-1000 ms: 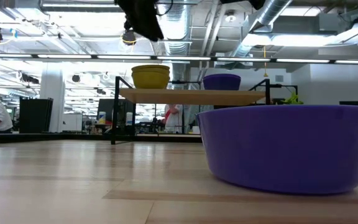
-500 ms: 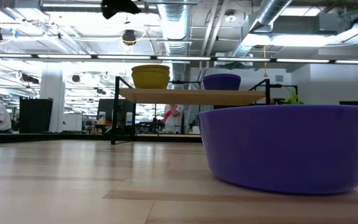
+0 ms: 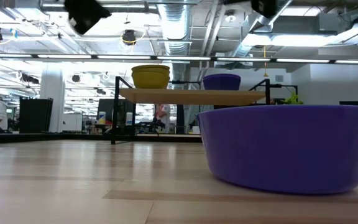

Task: Pick & Place Mini bowls
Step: Stack the blue bowl on top of the blue bowl on the shelf

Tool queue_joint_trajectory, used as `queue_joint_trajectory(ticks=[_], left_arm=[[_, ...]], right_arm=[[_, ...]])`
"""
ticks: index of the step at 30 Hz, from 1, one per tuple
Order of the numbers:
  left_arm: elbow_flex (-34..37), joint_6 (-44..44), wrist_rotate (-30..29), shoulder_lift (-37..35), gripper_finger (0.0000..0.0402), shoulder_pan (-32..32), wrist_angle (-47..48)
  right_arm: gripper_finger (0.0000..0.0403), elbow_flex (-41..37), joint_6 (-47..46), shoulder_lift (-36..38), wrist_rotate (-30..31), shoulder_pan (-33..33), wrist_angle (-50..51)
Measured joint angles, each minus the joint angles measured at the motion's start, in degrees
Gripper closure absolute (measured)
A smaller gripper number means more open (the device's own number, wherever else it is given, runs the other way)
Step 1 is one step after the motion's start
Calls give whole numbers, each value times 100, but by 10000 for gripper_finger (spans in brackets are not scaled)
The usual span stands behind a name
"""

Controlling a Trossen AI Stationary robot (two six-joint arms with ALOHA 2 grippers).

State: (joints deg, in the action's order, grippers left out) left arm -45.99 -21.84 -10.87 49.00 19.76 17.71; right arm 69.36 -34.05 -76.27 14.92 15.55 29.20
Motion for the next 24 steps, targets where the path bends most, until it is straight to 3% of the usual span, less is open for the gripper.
queue_joint_trajectory(ticks=[8,17,24], left_arm=[[1171,-292,-144,-191,236,452,-1188],[2019,-434,-326,-178,236,792,-2360],[2288,-503,-324,-167,236,916,-2760]], right_arm=[[290,-2,-1006,-577,-37,509,1148],[290,2,-1404,-1718,-66,994,764],[290,7,-1457,-2547,-836,1047,291]])
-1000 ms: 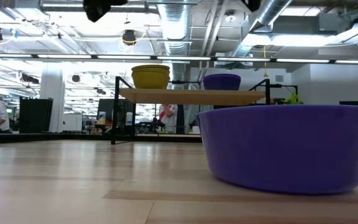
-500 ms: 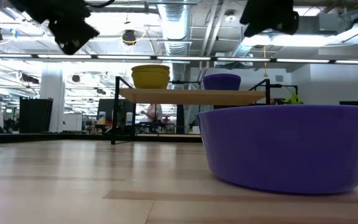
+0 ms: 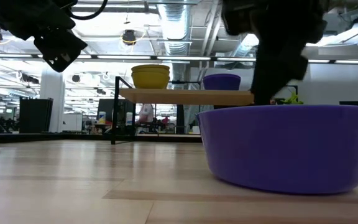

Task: Pick & Place Mini bowls
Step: Stack the blue bowl on top of the blue bowl on the shelf

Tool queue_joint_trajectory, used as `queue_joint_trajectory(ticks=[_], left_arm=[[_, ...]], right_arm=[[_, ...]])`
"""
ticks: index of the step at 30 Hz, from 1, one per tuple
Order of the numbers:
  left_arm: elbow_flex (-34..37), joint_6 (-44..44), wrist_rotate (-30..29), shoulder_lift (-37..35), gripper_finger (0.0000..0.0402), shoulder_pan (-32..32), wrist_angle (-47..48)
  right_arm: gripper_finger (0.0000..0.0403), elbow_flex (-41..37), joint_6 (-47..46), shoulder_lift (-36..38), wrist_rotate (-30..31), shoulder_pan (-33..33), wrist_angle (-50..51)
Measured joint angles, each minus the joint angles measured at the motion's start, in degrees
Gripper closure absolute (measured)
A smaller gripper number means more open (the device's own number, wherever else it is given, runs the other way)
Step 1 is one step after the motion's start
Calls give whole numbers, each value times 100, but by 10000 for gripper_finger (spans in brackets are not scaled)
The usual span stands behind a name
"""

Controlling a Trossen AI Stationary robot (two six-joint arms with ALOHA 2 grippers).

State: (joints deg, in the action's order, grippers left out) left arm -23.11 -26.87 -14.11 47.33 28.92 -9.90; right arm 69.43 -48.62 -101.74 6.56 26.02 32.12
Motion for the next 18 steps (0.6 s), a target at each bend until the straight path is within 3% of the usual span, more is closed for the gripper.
queue_joint_trajectory(ticks=[6,18], left_arm=[[46,-60,-2,4,236,1,-90],[46,-47,0,4,236,-1,-131]], right_arm=[[290,0,42,-465,-800,0,-426],[290,4,2,-615,-810,17,-442]])
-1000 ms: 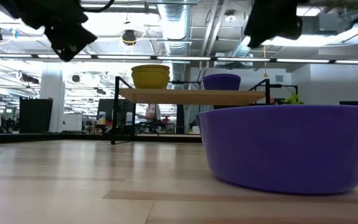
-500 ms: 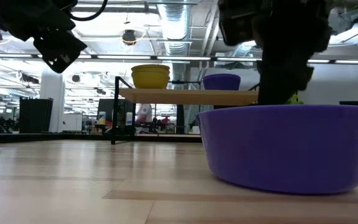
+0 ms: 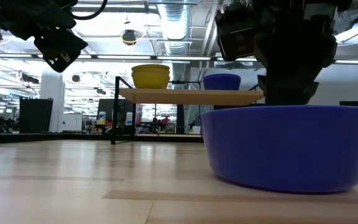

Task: Pick & Place Mini bowls
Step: Stack the blue bowl on top of the blue bowl on the shelf

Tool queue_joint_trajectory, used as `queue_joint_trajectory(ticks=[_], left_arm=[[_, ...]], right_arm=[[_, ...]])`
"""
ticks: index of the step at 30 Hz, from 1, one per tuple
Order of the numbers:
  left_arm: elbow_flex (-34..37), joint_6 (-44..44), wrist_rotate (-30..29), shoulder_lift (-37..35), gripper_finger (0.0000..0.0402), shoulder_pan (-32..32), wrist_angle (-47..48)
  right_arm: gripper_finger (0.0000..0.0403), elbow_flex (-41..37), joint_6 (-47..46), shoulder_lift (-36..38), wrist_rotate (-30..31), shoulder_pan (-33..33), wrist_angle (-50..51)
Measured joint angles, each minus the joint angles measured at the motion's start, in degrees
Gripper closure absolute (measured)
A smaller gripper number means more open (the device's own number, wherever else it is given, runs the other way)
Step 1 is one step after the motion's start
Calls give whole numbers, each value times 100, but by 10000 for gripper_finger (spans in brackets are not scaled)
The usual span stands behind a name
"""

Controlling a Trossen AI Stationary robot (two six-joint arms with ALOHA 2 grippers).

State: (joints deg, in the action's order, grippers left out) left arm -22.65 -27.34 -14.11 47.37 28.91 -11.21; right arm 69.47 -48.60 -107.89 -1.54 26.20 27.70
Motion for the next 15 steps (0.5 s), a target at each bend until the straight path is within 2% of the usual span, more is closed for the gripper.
queue_joint_trajectory(ticks=[9,15], left_arm=[[0,0,0,0,236,0,-3],[0,0,0,2,236,-2,-12]], right_arm=[[290,36,116,27,-124,35,-248],[290,612,701,37,4,39,-12]])
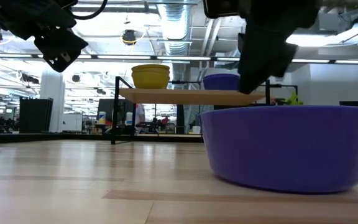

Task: Pick & Place Mini bowls
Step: Stack the blue bowl on top of the blue bowl on the shelf

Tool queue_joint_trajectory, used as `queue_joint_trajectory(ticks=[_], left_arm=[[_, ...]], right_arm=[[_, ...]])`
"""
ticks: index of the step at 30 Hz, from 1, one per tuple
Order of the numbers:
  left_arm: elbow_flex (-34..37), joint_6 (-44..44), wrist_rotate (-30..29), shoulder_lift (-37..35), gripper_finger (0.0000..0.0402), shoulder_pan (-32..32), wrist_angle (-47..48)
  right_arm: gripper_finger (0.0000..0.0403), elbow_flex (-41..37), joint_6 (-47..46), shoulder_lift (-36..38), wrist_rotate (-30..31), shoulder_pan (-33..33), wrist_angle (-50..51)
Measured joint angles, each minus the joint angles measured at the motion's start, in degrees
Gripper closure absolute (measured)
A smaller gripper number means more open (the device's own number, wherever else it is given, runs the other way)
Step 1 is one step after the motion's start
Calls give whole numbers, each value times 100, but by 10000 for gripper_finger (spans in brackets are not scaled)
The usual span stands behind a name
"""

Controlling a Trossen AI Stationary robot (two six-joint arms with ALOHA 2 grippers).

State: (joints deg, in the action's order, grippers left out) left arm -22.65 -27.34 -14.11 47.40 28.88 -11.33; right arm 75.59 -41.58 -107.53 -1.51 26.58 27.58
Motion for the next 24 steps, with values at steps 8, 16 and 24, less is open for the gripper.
queue_joint_trajectory(ticks=[8,16,24], left_arm=[[-2,1,0,0,236,0,-29],[-4,-3,0,0,236,0,-33],[-7,-12,0,2,236,2,-72]], right_arm=[[290,459,501,7,955,-172,1587],[290,466,756,-88,595,-187,1634],[290,459,759,-418,551,-169,1604]])
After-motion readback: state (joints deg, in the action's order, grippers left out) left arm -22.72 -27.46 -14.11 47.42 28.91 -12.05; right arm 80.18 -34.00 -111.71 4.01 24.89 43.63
